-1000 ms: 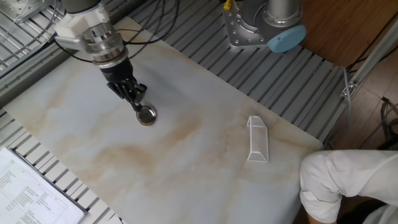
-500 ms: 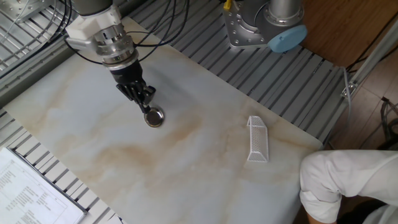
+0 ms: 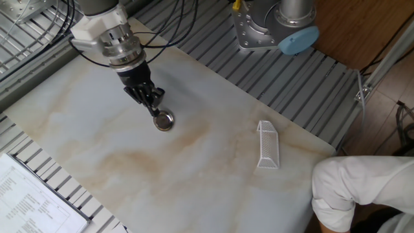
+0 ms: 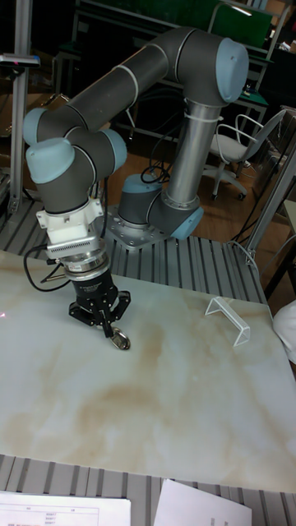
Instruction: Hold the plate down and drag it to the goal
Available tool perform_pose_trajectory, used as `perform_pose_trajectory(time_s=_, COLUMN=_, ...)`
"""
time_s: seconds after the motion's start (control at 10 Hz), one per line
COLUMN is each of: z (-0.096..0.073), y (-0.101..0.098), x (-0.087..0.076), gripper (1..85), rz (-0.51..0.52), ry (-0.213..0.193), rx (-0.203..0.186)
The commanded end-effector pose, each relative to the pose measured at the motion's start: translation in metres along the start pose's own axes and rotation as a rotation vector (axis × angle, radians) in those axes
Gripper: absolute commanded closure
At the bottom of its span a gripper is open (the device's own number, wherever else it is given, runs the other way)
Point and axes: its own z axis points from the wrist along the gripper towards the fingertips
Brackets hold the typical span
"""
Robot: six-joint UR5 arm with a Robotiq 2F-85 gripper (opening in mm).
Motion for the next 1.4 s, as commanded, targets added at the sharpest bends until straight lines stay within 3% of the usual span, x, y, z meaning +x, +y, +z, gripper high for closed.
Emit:
perform_pose_trajectory(time_s=0.0, z=0.01, y=0.02, x=0.0, gripper=84.3, rz=0.029, ry=-0.03, rx=-0.03)
perform_pose_trajectory(time_s=0.2, z=0.021, y=0.027, x=0.002, gripper=84.3, rz=0.047, ry=-0.043, rx=-0.012)
perform_pose_trajectory(time_s=0.4, z=0.017, y=0.015, x=0.002, gripper=84.3, rz=0.027, ry=-0.032, rx=0.007)
perform_pose_trajectory(time_s=0.6, z=0.014, y=0.019, x=0.013, gripper=84.3, rz=-0.023, ry=0.015, rx=-0.025)
perform_pose_trajectory(time_s=0.8, z=0.013, y=0.031, x=0.015, gripper=84.3, rz=-0.018, ry=0.026, rx=-0.07)
perform_pose_trajectory(time_s=1.1, z=0.029, y=0.059, x=0.027, gripper=84.3, rz=0.026, ry=-0.004, rx=-0.042)
perform_pose_trajectory(time_s=1.3, z=0.036, y=0.063, x=0.031, gripper=84.3, rz=0.029, ry=-0.016, rx=-0.015)
